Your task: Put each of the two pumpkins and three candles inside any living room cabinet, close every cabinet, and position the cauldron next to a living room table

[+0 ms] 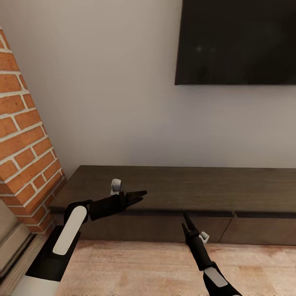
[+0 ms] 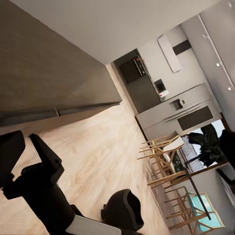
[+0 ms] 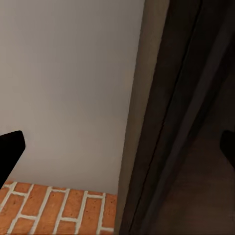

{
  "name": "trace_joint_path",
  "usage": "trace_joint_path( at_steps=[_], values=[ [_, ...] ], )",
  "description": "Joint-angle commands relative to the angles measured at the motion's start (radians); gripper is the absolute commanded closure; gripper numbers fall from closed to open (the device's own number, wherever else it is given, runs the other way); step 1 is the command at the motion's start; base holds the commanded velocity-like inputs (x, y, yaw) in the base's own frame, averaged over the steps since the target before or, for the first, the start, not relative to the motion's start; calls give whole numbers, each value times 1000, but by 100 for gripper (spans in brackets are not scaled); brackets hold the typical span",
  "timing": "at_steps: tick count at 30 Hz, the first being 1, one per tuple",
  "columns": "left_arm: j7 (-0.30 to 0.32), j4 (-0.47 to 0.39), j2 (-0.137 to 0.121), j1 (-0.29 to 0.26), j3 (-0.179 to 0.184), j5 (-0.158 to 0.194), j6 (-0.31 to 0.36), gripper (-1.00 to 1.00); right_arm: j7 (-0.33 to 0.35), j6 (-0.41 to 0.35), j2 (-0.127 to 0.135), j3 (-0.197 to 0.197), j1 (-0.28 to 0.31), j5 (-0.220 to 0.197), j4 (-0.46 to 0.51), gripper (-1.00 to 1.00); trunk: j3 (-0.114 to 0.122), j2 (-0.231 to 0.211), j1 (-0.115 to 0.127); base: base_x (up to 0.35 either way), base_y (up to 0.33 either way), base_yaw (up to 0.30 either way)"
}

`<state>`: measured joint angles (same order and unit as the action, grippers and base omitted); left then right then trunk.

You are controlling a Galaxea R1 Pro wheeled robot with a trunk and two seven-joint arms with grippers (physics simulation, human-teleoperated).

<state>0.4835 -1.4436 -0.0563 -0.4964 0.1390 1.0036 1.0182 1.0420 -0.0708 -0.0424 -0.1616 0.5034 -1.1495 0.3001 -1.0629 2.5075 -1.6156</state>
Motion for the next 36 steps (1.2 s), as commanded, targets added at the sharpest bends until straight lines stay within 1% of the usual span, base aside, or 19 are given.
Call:
trace_joint_path(
  at_steps=[1,2,6,10,17,23,28,36],
  values=[
    [6,0,0,-1,1,-3,2,-100,22,-8,0,0,0,-7,0,-100,-5,1,0,0,0,0],
    [6,0,0,-1,1,-3,2,-100,39,-9,0,-1,0,-8,0,-100,-9,1,-1,0,0,0],
    [6,0,0,-1,1,-3,2,-100,67,-10,3,0,0,-8,-1,-100,-24,2,-2,0,0,0],
    [6,0,0,-1,1,-3,2,-100,73,-10,9,0,0,-9,-1,-100,-40,3,-4,0,0,0],
    [6,0,0,-1,1,-3,2,-100,75,-10,12,-1,0,-9,-1,-100,-67,4,-7,0,0,0],
    [7,-1,0,-1,2,-3,2,-100,75,-10,12,-1,0,-9,-6,-100,-67,4,-7,0,0,0],
    [25,0,0,0,2,-1,0,-100,75,-10,12,-1,0,-9,-7,-100,-67,4,-7,0,0,0],
    [29,0,0,-1,4,-2,-3,-100,74,-9,12,-1,0,-10,-7,-100,-67,4,-7,8,0,0]
  ],
)
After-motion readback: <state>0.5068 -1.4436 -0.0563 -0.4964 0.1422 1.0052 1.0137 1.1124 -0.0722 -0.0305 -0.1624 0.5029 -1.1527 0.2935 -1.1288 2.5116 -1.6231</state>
